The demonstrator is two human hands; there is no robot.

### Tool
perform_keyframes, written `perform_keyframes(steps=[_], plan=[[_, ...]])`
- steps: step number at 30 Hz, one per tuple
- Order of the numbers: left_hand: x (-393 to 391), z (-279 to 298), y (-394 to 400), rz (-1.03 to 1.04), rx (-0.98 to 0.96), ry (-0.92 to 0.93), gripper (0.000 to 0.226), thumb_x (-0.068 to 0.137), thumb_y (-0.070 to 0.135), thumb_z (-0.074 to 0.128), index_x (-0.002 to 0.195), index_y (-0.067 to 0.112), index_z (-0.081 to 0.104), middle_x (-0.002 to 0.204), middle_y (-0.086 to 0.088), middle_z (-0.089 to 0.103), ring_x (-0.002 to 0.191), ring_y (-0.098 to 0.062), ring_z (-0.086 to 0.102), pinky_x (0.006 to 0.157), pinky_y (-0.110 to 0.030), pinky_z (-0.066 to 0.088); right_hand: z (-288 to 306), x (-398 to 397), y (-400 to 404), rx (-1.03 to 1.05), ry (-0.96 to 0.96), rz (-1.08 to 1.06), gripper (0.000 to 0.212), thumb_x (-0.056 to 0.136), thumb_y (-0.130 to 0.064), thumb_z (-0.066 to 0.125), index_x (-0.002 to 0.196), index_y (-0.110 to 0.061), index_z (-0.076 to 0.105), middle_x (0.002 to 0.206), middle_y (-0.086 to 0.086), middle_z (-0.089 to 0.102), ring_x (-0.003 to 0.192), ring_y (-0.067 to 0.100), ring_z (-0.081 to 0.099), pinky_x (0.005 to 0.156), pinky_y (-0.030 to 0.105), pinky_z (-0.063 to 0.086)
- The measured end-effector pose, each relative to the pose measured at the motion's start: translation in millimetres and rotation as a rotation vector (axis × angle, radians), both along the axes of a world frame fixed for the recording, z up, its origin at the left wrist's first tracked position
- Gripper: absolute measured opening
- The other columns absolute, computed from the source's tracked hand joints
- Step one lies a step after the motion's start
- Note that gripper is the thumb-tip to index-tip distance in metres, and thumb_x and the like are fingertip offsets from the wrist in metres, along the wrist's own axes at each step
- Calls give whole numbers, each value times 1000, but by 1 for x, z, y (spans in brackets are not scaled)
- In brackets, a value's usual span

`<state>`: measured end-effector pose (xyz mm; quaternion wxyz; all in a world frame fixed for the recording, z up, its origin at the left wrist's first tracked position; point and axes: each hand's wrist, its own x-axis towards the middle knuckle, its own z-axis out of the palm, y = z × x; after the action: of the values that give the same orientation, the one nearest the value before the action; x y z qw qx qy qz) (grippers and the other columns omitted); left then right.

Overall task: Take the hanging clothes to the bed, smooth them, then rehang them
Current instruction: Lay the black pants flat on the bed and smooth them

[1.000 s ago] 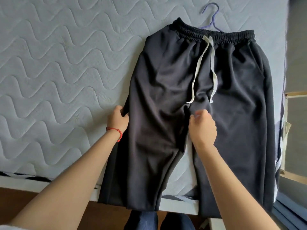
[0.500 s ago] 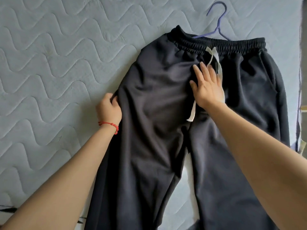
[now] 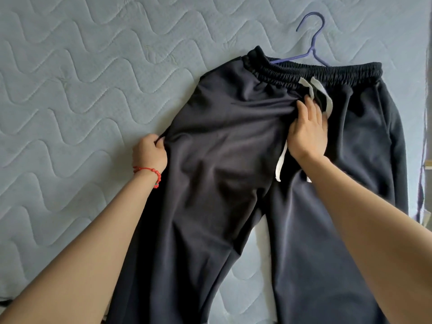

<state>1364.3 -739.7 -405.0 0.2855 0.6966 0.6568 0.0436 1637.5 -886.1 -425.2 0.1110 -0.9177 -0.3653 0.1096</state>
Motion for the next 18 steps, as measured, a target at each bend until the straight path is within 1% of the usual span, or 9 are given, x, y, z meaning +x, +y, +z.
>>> perform_keyframes(steps=[2, 3, 5, 7, 9, 11, 14, 16, 18], plan=[[2, -2, -1, -25, -6, -44, 19, 88, 9, 47, 85, -6, 58, 93, -32, 63, 89, -45, 57, 71, -41, 43, 10, 0, 9, 63, -78, -23, 49, 85, -10, 38, 134, -8, 41, 149, 12, 33, 138, 28, 27, 115, 39, 15], [1, -3, -2, -23, -12, -63, 17, 87, 9, 47, 86, -4, 59, 92, -29, 64, 89, -43, 58, 71, -41, 44, 14, 0, 16, 94, -107, 6, 50, 84, -11, 38, 134, -10, 42, 149, 11, 33, 138, 28, 27, 114, 39, 14], [-1, -6, -5, -13, -15, -89, 17, 87, 11, 50, 89, -1, 61, 93, -25, 67, 89, -40, 60, 73, -39, 46, 17, 3, 26, 71, -93, 137, 54, 87, -15, 38, 140, -17, 34, 153, 6, 25, 142, 26, 19, 115, 39, 11], [-4, -9, -7, -17, 5, -95, 18, 87, 11, 51, 89, -2, 62, 90, -26, 66, 87, -40, 61, 72, -39, 46, 9, 10, 24, -38, -28, 216, 54, 94, -23, 35, 146, -24, 22, 157, 1, 12, 145, 22, 9, 116, 41, 8], [-6, -8, -7, -13, 57, -89, 20, 88, 13, 51, 87, -4, 61, 87, -29, 65, 85, -42, 60, 71, -41, 45, 0, 21, 10, -112, -19, 164, 52, 97, -35, 29, 147, -27, 16, 158, 0, 6, 145, 21, 7, 117, 41, 6], [-6, -6, -6, -11, 107, -76, 26, 90, 18, 51, 88, -5, 62, 87, -30, 65, 84, -43, 59, 71, -42, 43, -4, 31, -5, -159, -42, 75, 53, 98, -39, 26, 148, -24, 14, 158, 1, 5, 145, 21, 7, 117, 41, 6], [1, -5, -3, -15, 93, -47, 29, 91, 22, 50, 89, -5, 61, 92, -30, 65, 89, -43, 58, 72, -42, 43, 0, 37, -13, -173, 7, 1, 54, 98, -38, 27, 148, -23, 14, 158, 1, 4, 145, 27, 5, 117, 42, 5], [2, -6, -3, 12, 60, -38, 28, 91, 24, 50, 93, -2, 60, 98, -27, 65, 95, -42, 58, 77, -42, 44, 9, 35, -14, -128, 50, 17, 53, 97, -33, 31, 147, -21, 18, 158, 2, 6, 145, 28, 5, 117, 42, 5], [0, -2, -10, 14, 47, -47, 27, 89, 25, 51, 101, 2, 57, 107, -22, 63, 104, -38, 55, 84, -42, 44, 20, 26, -22, -73, 61, 47, 52, 96, -28, 35, 146, -20, 23, 158, 3, 9, 145, 26, 5, 117, 40, 4]])
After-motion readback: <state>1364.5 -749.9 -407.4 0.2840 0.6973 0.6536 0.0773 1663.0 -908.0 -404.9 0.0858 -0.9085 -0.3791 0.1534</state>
